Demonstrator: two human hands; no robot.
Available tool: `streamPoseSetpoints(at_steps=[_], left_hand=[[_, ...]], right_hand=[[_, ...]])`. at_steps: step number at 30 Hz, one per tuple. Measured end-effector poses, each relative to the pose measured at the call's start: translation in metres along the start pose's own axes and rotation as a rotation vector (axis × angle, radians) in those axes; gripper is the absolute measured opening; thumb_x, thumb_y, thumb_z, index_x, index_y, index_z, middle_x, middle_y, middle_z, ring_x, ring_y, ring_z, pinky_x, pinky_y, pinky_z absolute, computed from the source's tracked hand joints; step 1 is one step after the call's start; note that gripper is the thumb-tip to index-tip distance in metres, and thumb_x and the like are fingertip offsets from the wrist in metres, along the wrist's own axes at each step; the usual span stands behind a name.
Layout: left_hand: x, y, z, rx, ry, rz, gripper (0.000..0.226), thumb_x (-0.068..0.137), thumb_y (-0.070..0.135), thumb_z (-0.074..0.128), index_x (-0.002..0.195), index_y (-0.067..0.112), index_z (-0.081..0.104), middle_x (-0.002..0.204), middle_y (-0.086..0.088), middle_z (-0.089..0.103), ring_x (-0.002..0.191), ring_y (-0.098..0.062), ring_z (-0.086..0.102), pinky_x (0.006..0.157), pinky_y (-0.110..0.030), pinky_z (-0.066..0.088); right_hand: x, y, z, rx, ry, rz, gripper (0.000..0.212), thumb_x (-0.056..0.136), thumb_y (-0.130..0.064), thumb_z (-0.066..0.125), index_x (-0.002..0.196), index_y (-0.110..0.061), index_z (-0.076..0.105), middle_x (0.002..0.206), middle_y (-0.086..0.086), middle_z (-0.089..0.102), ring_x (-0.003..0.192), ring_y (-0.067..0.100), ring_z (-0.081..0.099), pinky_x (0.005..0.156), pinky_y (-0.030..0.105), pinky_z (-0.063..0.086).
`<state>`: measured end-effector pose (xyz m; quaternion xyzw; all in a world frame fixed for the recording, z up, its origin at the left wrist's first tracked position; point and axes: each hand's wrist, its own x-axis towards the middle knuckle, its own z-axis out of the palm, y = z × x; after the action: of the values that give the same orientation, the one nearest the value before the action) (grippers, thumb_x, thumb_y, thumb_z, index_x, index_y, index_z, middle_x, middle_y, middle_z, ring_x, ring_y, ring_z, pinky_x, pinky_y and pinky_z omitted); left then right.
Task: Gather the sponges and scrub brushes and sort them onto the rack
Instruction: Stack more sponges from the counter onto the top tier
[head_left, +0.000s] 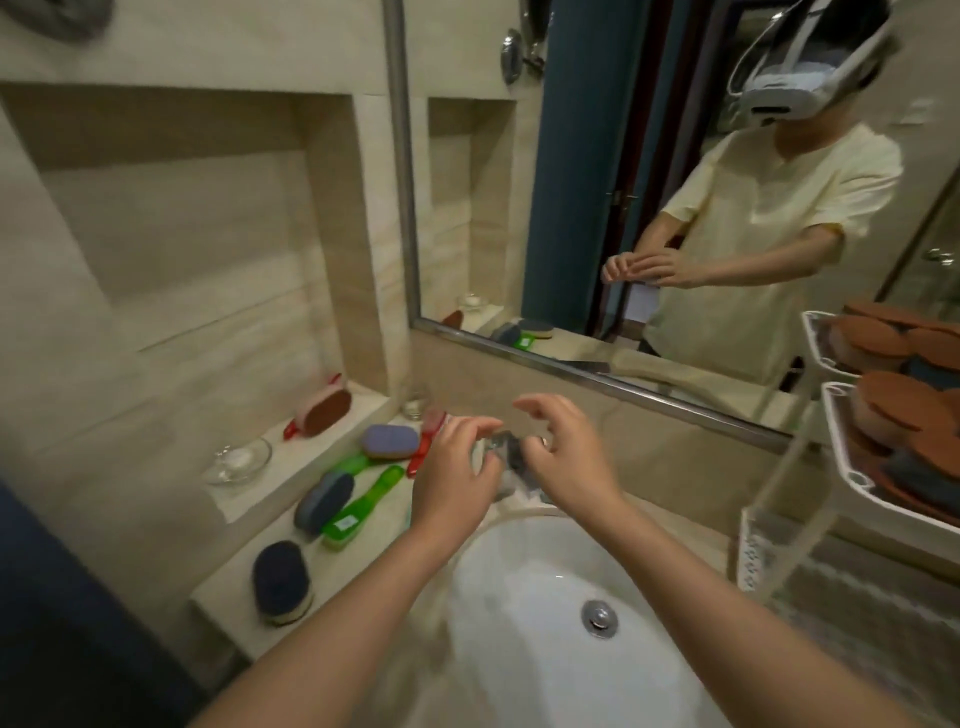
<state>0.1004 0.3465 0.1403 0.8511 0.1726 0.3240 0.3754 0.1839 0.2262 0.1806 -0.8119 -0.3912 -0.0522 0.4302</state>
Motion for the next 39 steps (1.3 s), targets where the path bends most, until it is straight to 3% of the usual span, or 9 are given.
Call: streamPoseSetpoints(at_steps=[5,10,17,23,26,33,36,39], left_hand=[[-0.006,-0.068,-0.039,0.035,0.049,-0.186,0.029,0.082,0.018,0.056,0.108,0.032,0.06,0.11,0.012,0.059,0.1,-0.008,0.058,0.085,-0.034,0.05],[-0.021,-0.133,-0.078,0.088,0.052,-0.33,0.032,0.082,0.015,0.06,0.111,0.029,0.06,0.111,0.012,0.058,0.104,-0.008,0.057,0.088,-0.03,0.048],[-0.053,-0.201,-0.117,0.133,0.032,-0.52,0.035,0.084,0.017,0.064,0.117,0.029,0.058,0.113,0.013,0.055,0.104,-0.004,0.058,0.088,-0.03,0.049],[-0.074,-0.231,-0.128,0.18,-0.04,-0.662,0.034,0.089,0.017,0.06,0.122,0.026,0.056,0.122,0.006,0.055,0.108,-0.01,0.055,0.093,-0.033,0.048],[-0.08,-0.24,-0.131,0.191,-0.042,-0.681,0.039,0.088,0.016,0.061,0.125,0.023,0.055,0.126,0.004,0.053,0.11,-0.01,0.054,0.093,-0.028,0.048],[-0.087,-0.255,-0.132,0.206,-0.164,-0.898,0.061,0.09,0.02,0.06,0.145,0.015,0.033,0.145,-0.008,0.035,0.125,-0.025,0.047,0.102,-0.035,0.044],[-0.085,-0.261,-0.13,0.103,-0.151,-0.971,0.057,0.091,0.018,0.057,0.144,0.013,0.036,0.143,-0.01,0.037,0.122,-0.027,0.049,0.101,-0.037,0.046],[-0.081,-0.264,-0.133,-0.067,-0.036,-1.014,0.048,0.096,0.025,0.052,0.14,0.014,0.038,0.142,-0.01,0.041,0.122,-0.026,0.05,0.095,-0.036,0.049]], right_hand=[[0.014,-0.011,0.08,0.038,-0.127,0.032,0.039,0.08,-0.016,0.053,0.115,-0.028,0.062,0.115,-0.01,0.059,0.107,0.01,0.056,0.089,0.029,0.046],[0.019,-0.021,0.158,0.033,-0.264,0.05,0.04,0.082,-0.015,0.054,0.12,-0.025,0.061,0.119,-0.007,0.06,0.11,0.01,0.055,0.084,0.026,0.044],[0.003,-0.034,0.251,0.026,-0.513,0.084,0.038,0.085,-0.017,0.056,0.123,-0.02,0.061,0.123,0.0,0.062,0.113,0.016,0.058,0.093,0.03,0.046],[-0.014,-0.039,0.298,0.026,-0.642,0.13,0.041,0.086,-0.016,0.056,0.127,-0.015,0.058,0.127,0.004,0.06,0.115,0.019,0.056,0.098,0.03,0.044],[-0.019,-0.038,0.315,0.011,-0.724,0.179,0.043,0.088,-0.018,0.054,0.131,-0.016,0.054,0.129,0.004,0.059,0.115,0.018,0.056,0.097,0.032,0.046],[-0.029,-0.033,0.34,0.086,-0.897,0.438,0.058,0.094,-0.012,0.05,0.148,-0.007,0.029,0.147,0.014,0.044,0.133,0.025,0.045,0.104,0.03,0.037],[-0.028,-0.035,0.345,0.189,-0.901,0.567,0.058,0.09,-0.004,0.051,0.145,-0.003,0.033,0.141,0.018,0.05,0.127,0.028,0.051,0.105,0.036,0.042],[-0.023,-0.04,0.345,0.247,-0.748,0.625,0.038,0.089,-0.004,0.05,0.127,-0.007,0.052,0.121,0.014,0.06,0.109,0.025,0.058,0.094,0.036,0.048]])
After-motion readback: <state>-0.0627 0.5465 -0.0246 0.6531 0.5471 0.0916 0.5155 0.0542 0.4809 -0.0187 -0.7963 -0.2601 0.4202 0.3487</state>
